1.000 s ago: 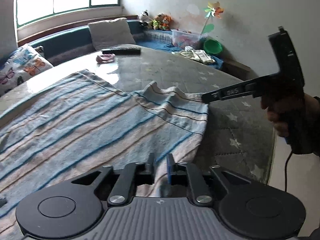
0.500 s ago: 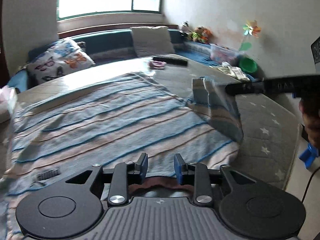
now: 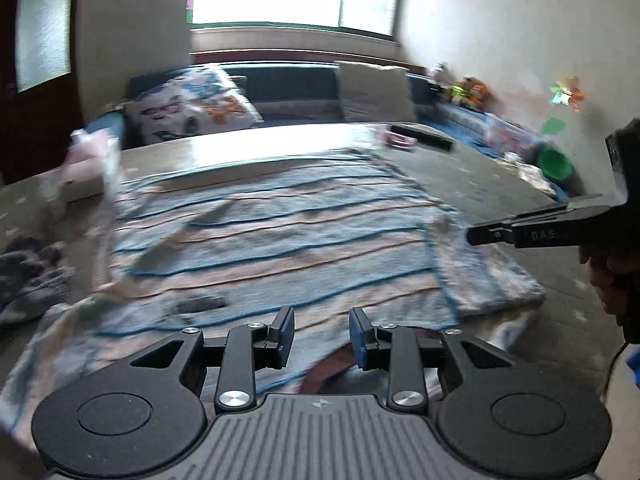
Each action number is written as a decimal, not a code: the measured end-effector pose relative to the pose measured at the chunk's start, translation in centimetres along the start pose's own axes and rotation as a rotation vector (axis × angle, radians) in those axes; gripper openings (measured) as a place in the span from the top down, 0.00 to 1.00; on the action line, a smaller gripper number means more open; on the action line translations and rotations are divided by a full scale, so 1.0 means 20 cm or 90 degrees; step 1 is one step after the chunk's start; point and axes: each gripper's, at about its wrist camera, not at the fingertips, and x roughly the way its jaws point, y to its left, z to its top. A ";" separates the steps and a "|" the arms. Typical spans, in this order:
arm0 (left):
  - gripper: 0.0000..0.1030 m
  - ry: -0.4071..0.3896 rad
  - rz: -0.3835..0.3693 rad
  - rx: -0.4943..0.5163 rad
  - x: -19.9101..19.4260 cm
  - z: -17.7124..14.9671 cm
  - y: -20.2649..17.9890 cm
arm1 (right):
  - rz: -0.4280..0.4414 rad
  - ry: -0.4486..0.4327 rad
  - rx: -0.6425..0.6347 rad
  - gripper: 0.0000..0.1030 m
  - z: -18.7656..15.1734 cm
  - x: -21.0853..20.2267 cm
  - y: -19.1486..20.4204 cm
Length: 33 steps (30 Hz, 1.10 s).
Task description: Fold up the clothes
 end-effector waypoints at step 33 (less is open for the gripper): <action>0.98 -0.022 0.263 -0.361 -0.32 -0.34 0.82 | 0.075 0.053 -0.131 0.74 -0.02 0.03 0.38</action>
